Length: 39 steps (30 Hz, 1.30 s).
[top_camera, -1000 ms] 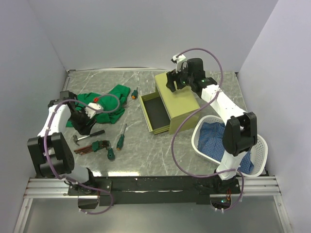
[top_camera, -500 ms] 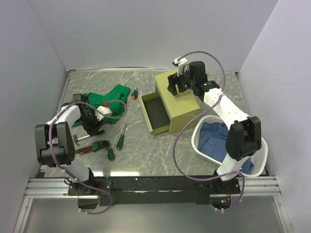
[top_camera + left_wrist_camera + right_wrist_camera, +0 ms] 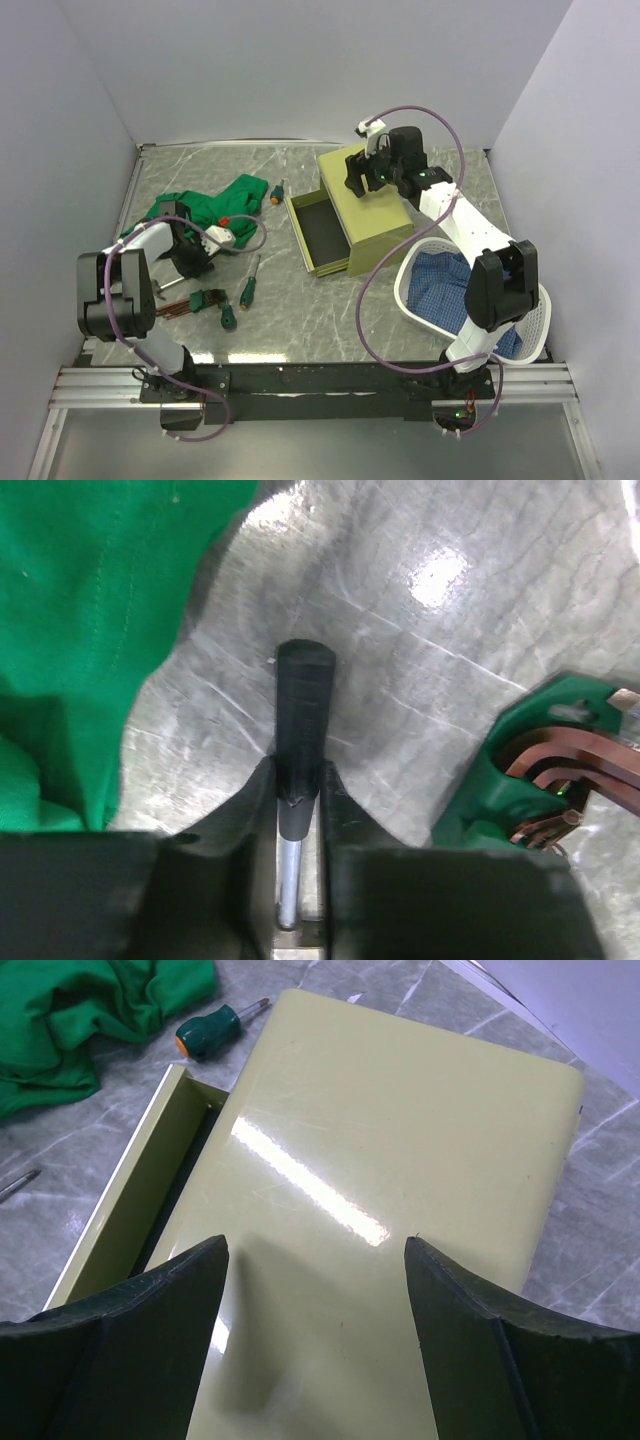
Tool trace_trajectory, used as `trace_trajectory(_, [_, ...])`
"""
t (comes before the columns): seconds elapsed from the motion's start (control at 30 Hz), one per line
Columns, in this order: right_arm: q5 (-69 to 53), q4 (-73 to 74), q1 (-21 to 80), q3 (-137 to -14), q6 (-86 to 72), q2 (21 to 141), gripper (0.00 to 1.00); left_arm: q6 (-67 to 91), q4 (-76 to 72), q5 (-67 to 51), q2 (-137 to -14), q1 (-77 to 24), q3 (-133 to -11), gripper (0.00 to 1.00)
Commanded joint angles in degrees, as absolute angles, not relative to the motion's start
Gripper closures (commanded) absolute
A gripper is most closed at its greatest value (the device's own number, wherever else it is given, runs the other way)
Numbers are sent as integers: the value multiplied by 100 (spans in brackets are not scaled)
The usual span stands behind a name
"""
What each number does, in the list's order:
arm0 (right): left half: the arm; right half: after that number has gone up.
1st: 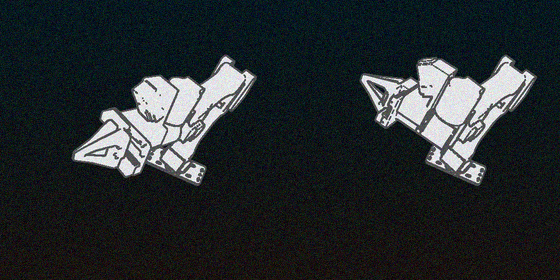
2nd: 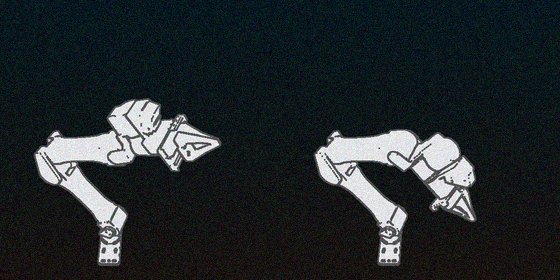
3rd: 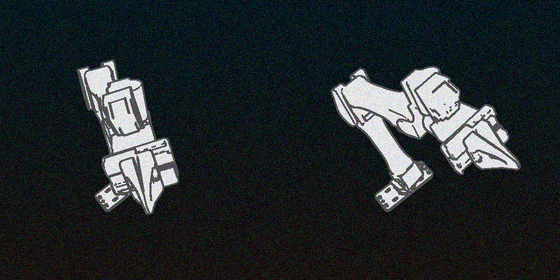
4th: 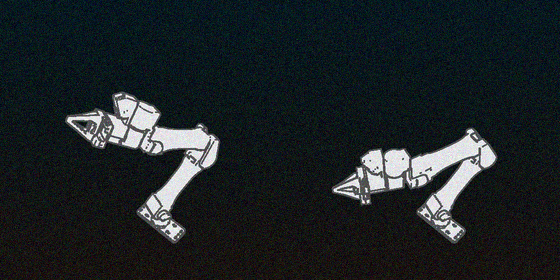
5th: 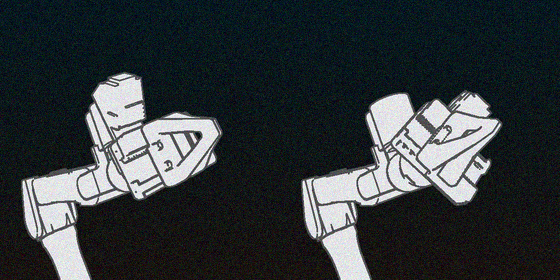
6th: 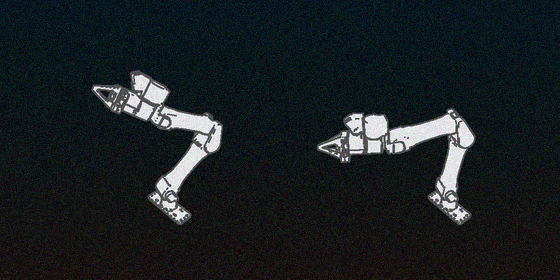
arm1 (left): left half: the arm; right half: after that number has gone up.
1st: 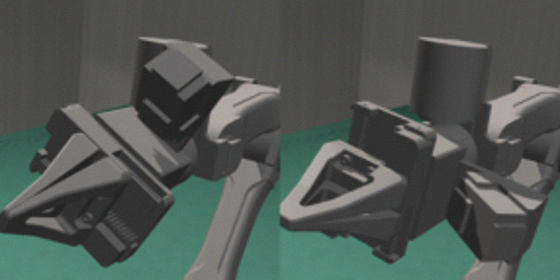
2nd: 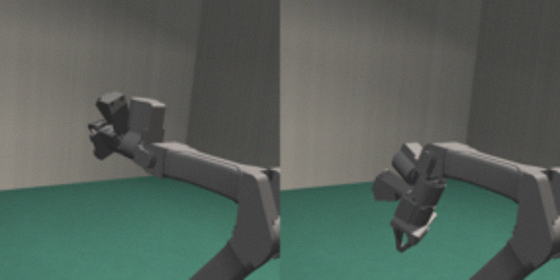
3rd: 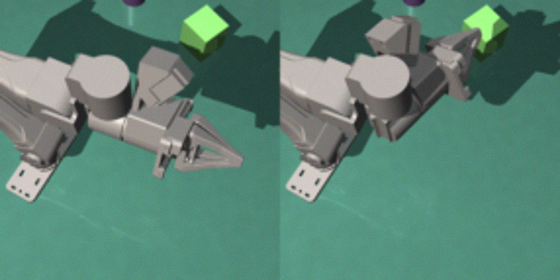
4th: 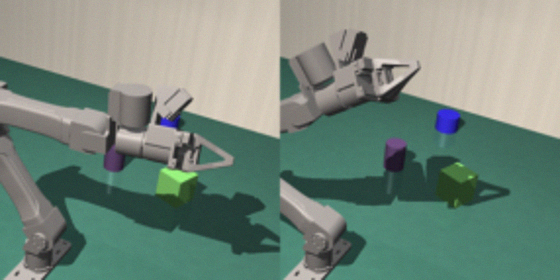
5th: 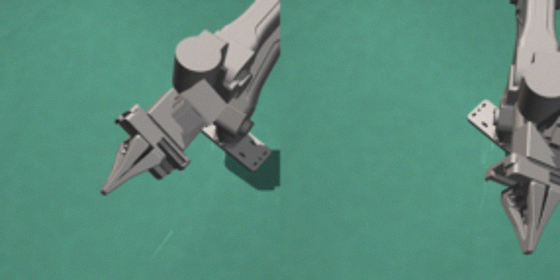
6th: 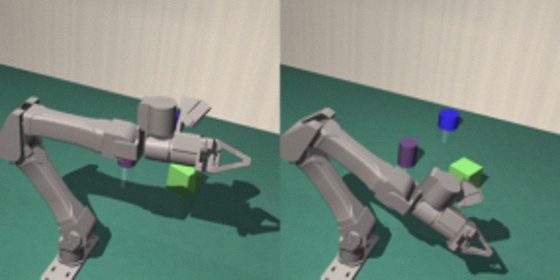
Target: Sort the tools into containers
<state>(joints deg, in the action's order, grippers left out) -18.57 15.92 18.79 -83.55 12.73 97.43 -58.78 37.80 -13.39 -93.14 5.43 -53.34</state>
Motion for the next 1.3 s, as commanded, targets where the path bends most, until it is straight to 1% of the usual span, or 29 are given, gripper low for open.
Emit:
trace_trajectory(0.0, [-1529, 2742, 1854, -8112, 1151, 9949, 21, -5862, 3717, -1273, -9493, 536, -5422, 94])
trace_trajectory(0.03, [-1512, 2742, 1854, -8112, 1169, 9958, 21, -5880, 3857, -1335, -9301, 545, -5519, 99])
trace_trajectory(0.17, [-1485, 2742, 1846, -8112, 1204, 9958, 21, -6029, 4893, -1678, -8737, 475, -6309, 99])
trace_trajectory(0.2, [-1485, 2742, 1854, -8112, 1204, 9949, 21, -6055, 5322, -1757, -8649, 431, -6711, 99])
trace_trajectory(0.27, [-1450, 2733, 1854, -8121, 1213, 9958, 21, -6038, 5667, -2117, -8474, 413, -7143, 99])
trace_trajectory(0.3, [-1441, 2725, 1854, -8121, 1213, 9958, 21, -6003, 5826, -2231, -8473, 396, -7607, 99])
trace_trajectory(0.37, [-1398, 2716, 1846, -8121, 1195, 9949, 21, -5706, 6116, -2548, -8638, 352, -8075, 99])
trace_trajectory(0.43, [-1345, 2690, 1854, -8139, 1091, 9967, 21, -4882, 6126, -2811, -9006, 308, -8752, 99])
trace_trajectory(0.47, [-1336, 2689, 1846, -8156, 1064, 9967, 21, -4547, 6117, -3221, -9157, 299, -8989, 99])
trace_trajectory(0.5, [-1310, 2698, 1846, -8182, 1046, 9967, 21, -3848, 6126, -3487, -9324, 299, -9470, 99])
trace_trajectory(0.53, [-1292, 2698, 1846, -8191, 1037, 9967, 21, -3467, 6152, -3785, -9656, 290, -9701, 99])
trace_trajectory(0.57, [-1266, 2707, 1846, -8218, 1037, 9958, 21, -2976, 5909, -4388, -9798, 290, -9868, 99])
trace_trajectory(0.6, [-1222, 2716, 1846, -8226, 1046, 9941, 21, -2101, 5784, -4699, -9939, 281, -10088, 99])
trace_trajectory(0.63, [-1204, 2725, 1854, -8235, 1063, 9932, 21, -1683, 5627, -5041, -10184, 264, -10168, 99])
trace_trajectory(0.67, [-1187, 2733, 1846, -8235, 1072, 9914, 21, -1218, 5086, -5271, -10282, 255, -10186, 99])
trace_trajectory(0.7, [-1169, 2742, 1846, -8235, 1090, 9871, 20, -247, 4784, -5534, -10362, 185, -10152, 99])
trace_trajectory(0.77, [-1116, 2751, 1837, -8174, 1116, 9835, 20, 533, 4186, -5782, -10538, 106, -10090, 99])
trace_trajectory(0.8, [-1099, 2742, 1837, -8148, 1134, 9791, 20, 1215, 3548, -5862, -10573, 36, -9977, 99])
trace_trajectory(0.87, [-1037, 2725, 1828, -8043, 1195, 9756, 20, 1886, 2895, -5906, -10600, -121, -9792, 99])
trace_trajectory(0.9, [-1002, 2716, 1828, -8025, 1221, 9738, 20, 2664, 1987, -6141, -10608, -210, -9539, 99])
trace_trajectory(0.97, [-967, 2690, 1785, -7989, 1239, 9729, 20, 3607, 868, -6415, -10626, -298, -9239, 99])
trace_trajectory(1.0, [-967, 2698, 1784, -8007, 1239, 9729, 20, 4691, -452, -6477, -10635, -386, -8854, 99])
trace_trajectory(1.03, [-958, 2690, 1758, -7998, 1231, 9738, 20, 5224, -1231, -6573, -10678, -448, -8668, 99])
trace_trajectory(1.1, [-914, 2698, 1732, -8033, 1248, 9773, 20, 6444, -2158, -6505, -10819, -623, -8360, 99])
trace_trajectory(1.13, [-905, 2690, 1731, -8051, 1265, 9791, 20, 6782, -2823, -6382, -11019, -676, -8306, 99])
trace_trajectory(1.2, [-870, 2733, 1714, -8147, 1274, 9843, 20, 7597, -3407, -6206, -11223, -834, -8166, 99])
trace_trajectory(1.27, [-861, 2760, 1688, -8235, 1274, 9879, 20, 7874, -3665, -5795, -11434, -914, -8078, 99])
